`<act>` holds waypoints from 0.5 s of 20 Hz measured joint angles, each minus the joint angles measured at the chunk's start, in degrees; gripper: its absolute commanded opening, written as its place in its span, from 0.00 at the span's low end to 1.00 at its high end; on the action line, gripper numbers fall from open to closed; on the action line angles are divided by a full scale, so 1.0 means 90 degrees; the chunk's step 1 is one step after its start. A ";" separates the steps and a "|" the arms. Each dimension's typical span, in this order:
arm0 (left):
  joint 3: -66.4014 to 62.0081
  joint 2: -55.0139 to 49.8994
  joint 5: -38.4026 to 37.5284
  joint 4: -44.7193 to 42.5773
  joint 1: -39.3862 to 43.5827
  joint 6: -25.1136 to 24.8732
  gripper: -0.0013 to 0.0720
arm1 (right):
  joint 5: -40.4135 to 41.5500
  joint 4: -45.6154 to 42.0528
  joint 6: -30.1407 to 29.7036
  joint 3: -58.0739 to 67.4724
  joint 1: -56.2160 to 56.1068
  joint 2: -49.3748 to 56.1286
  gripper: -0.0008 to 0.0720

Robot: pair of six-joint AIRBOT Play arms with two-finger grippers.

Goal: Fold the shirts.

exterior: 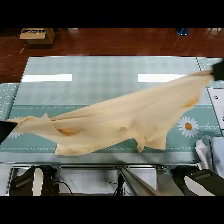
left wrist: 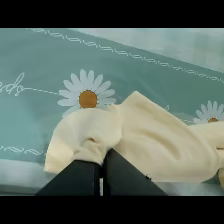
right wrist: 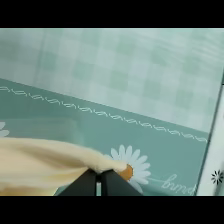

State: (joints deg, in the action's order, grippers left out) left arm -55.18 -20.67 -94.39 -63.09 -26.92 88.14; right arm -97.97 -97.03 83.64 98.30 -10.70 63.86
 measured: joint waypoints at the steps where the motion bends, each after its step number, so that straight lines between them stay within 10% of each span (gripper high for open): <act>1: 0.0328 -0.0049 0.0418 0.0056 0.0007 -0.0029 0.05 | 0.0291 0.0058 -0.0056 -0.0039 0.0000 0.0357 0.05; 10: 0.1389 -0.2084 0.3779 0.1166 0.0155 -0.1265 0.05 | 0.3682 0.0566 0.0092 -0.0138 0.0160 0.2467 0.05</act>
State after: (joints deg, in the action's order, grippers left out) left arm -42.68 -39.42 -60.38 -52.60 -25.52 76.75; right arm -64.84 -91.94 84.47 97.06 -9.26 86.06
